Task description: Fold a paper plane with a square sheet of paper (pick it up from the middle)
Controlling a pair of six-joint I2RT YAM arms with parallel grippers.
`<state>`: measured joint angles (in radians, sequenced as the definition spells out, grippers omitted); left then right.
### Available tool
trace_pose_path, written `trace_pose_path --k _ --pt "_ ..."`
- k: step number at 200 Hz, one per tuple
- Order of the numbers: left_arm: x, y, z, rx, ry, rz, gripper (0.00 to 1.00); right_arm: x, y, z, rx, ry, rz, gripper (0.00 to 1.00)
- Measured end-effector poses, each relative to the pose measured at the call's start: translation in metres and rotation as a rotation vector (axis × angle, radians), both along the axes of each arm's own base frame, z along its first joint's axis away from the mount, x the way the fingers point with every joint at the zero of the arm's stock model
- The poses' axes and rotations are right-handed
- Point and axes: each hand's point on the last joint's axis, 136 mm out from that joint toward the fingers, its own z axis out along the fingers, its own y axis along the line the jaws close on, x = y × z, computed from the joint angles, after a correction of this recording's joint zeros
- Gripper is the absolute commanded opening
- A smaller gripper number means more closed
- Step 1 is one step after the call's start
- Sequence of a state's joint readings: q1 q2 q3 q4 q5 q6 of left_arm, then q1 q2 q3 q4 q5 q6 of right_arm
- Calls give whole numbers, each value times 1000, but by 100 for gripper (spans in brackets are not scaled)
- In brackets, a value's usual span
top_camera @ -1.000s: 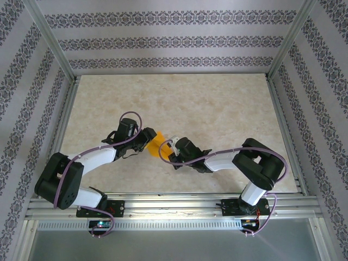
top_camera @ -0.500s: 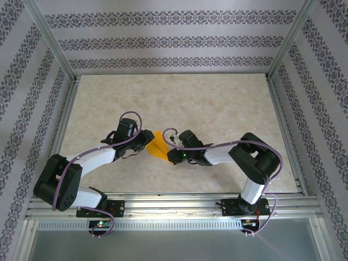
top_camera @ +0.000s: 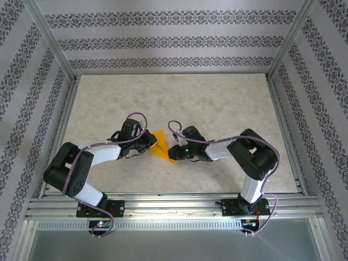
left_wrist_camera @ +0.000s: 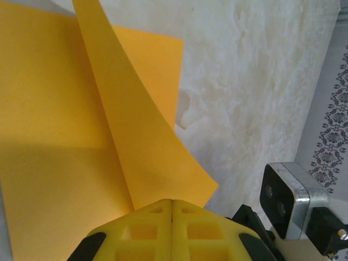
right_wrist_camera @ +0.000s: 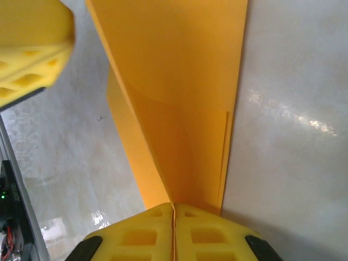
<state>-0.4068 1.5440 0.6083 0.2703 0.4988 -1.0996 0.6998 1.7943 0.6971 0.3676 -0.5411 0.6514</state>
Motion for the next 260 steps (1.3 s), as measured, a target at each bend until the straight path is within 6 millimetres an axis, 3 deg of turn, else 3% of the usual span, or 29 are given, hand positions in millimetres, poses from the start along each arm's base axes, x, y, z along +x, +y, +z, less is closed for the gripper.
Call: trace_pose_path --k 101,260 --pt "12 -24 -4 -44 -8 -52 4 2 -1 0 33 74 -37 8" --pt "21 -23 -8 -36 -26 -30 5 4 -2 1 104 113 -106 3"
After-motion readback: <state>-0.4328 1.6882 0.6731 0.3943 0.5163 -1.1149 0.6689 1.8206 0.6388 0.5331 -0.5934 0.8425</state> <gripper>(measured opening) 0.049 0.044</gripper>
